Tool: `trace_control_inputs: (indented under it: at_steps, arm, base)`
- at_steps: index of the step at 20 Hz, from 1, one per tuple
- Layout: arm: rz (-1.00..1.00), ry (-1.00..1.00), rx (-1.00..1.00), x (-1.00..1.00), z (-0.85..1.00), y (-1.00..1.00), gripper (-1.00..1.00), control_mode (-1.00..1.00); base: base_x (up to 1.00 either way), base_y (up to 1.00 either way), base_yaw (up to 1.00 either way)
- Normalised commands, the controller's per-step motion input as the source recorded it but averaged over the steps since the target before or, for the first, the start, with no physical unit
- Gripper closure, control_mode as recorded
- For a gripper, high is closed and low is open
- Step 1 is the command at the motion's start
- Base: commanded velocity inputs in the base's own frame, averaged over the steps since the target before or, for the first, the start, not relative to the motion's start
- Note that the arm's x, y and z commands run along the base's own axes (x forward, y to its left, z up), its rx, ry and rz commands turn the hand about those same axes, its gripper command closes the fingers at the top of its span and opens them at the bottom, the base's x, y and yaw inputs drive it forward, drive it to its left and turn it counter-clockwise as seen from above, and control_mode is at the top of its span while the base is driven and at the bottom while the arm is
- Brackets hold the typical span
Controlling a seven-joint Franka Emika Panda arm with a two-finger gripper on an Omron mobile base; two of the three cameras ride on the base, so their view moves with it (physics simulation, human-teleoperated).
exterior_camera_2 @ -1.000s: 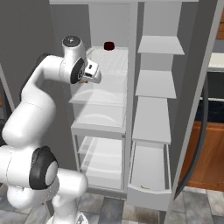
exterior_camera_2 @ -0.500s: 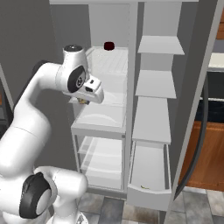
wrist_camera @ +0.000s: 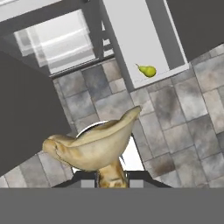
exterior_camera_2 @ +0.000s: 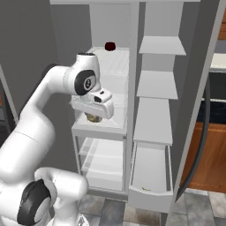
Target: Take the pear and mushroom from the fridge shelf and place them in the freezer drawer to begin freezing them.
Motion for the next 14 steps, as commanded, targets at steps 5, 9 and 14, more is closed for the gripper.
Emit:
trace_control_inputs:
  at_steps: [5,9,14]
  arm:
    - [-0.18,0.05,0.00,-0.47,-0.30,-0.84,1.00,-1.00]
    - [-0.17,-0.05,0.01,0.37,-0.58,-0.93,1.00,-1.00]
    - [-0.11,0.00,0.00,0.67,-0.87,-0.60,1.00,-1.00]
  base:
    - [0.00,0.00,0.00]
    - [0.00,0.00,0.00]
    - [0.00,0.00,0.00]
